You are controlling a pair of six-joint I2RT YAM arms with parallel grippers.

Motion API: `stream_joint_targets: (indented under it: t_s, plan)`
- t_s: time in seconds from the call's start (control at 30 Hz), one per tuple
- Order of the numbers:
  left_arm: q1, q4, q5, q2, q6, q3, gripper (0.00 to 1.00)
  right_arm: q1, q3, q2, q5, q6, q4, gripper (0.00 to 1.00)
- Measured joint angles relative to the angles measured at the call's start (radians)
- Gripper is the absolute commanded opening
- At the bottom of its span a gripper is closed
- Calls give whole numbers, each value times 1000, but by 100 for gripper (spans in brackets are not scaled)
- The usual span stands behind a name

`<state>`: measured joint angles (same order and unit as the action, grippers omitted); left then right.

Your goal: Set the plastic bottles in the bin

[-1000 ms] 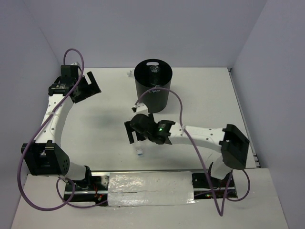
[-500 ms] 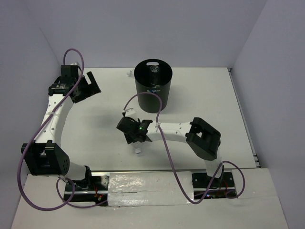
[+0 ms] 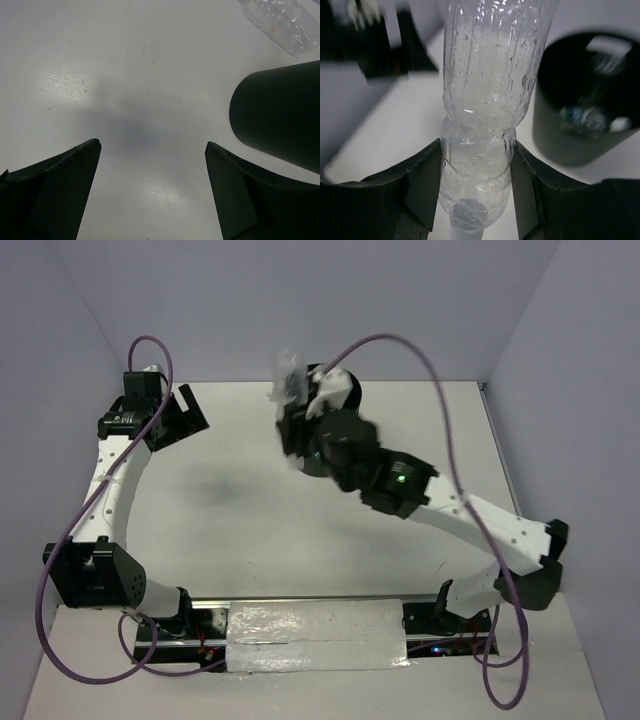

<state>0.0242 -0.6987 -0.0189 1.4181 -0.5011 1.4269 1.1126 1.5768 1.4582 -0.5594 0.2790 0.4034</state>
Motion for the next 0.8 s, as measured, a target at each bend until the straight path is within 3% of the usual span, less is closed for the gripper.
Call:
stream_joint_targets:
  t_s: [0.2,0.4,0.63,0.8]
  plan:
    - [0,0,-1,0,0,20,99,-140,18,-104,-206,-283,-414,53]
    - [0,-13,-2,0,1,21,99,-263,-6,47,-297,-462,-737,53]
    - [0,-19,-2,0,2,28,99,-300,-11,298,-316,-584,-862,54]
    - [0,-27,-2,1,5,41,99,-303,-11,351,-312,-579,-859,62]
